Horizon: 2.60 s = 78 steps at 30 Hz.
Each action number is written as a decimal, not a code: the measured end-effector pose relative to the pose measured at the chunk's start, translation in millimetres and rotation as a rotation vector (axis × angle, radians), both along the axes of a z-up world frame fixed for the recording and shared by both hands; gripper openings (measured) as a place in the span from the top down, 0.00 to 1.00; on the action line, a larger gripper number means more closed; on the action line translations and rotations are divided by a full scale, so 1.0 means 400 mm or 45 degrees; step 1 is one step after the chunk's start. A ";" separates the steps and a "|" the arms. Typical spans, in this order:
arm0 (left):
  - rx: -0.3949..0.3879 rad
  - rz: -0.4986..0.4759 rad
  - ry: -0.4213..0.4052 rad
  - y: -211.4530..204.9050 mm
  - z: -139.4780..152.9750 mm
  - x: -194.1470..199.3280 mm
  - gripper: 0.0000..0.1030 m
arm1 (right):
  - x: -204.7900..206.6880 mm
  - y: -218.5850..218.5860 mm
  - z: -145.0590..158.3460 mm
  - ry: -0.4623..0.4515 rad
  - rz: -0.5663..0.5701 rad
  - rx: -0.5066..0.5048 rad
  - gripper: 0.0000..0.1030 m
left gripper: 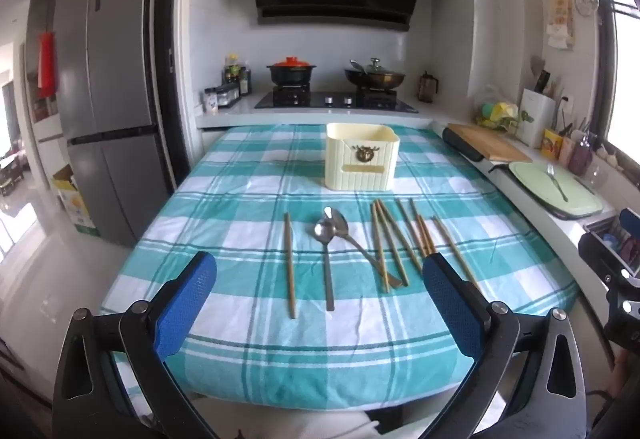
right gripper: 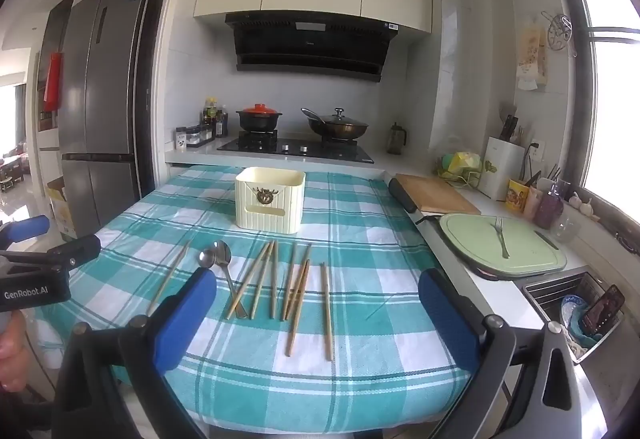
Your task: Organize utensils
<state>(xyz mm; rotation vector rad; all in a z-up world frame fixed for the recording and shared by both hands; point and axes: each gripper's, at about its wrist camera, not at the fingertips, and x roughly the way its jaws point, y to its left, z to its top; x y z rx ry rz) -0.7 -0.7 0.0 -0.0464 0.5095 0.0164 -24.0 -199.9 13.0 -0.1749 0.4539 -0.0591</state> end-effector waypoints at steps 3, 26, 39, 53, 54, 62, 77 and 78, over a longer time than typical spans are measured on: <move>0.001 -0.002 0.007 0.001 0.000 -0.001 0.00 | -0.001 -0.002 -0.001 -0.002 -0.003 -0.001 0.00; 0.022 -0.002 0.004 -0.012 -0.005 -0.009 0.00 | -0.002 0.009 0.004 -0.011 -0.005 0.007 0.00; 0.029 -0.007 0.005 -0.011 0.000 -0.008 0.00 | -0.004 0.000 0.002 -0.018 -0.003 0.015 0.00; 0.033 -0.009 0.006 -0.016 0.001 -0.010 0.00 | -0.003 -0.003 -0.001 -0.015 -0.001 0.023 0.00; 0.033 -0.009 0.006 -0.017 0.002 -0.009 0.00 | -0.003 -0.005 -0.002 -0.013 -0.001 0.025 0.00; 0.032 -0.014 0.007 -0.023 0.002 -0.010 0.00 | -0.002 -0.008 -0.002 -0.012 -0.002 0.029 0.00; 0.037 -0.034 0.008 -0.029 -0.003 -0.004 0.00 | 0.001 -0.009 -0.005 -0.010 -0.001 0.033 0.00; 0.037 -0.033 0.007 -0.028 -0.003 -0.004 0.00 | -0.001 -0.010 -0.005 -0.010 0.000 0.034 0.00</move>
